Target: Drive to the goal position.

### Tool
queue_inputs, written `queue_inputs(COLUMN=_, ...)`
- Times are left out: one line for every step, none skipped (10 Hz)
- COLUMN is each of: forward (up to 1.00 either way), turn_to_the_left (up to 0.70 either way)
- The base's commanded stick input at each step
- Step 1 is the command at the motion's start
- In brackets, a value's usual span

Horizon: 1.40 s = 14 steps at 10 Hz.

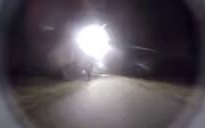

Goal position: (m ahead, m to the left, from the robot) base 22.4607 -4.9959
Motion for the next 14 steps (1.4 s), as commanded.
queue_inputs(forward=1.00, turn_to_the_left=0.05)
queue_inputs(forward=1.00, turn_to_the_left=0.05)
queue_inputs(forward=1.00, turn_to_the_left=0.05)
queue_inputs(forward=1.00, turn_to_the_left=0.05)
queue_inputs(forward=1.00, turn_to_the_left=0.05)
queue_inputs(forward=1.00, turn_to_the_left=0.05)
queue_inputs(forward=1.00, turn_to_the_left=0.05)
queue_inputs(forward=1.00, turn_to_the_left=0.05)
queue_inputs(forward=1.00, turn_to_the_left=0.05)
queue_inputs(forward=1.00, turn_to_the_left=0.04)
queue_inputs(forward=1.00, turn_to_the_left=0.02)
queue_inputs(forward=1.00, turn_to_the_left=0.00)
queue_inputs(forward=1.00, turn_to_the_left=-0.05)
queue_inputs(forward=1.00, turn_to_the_left=-0.07)
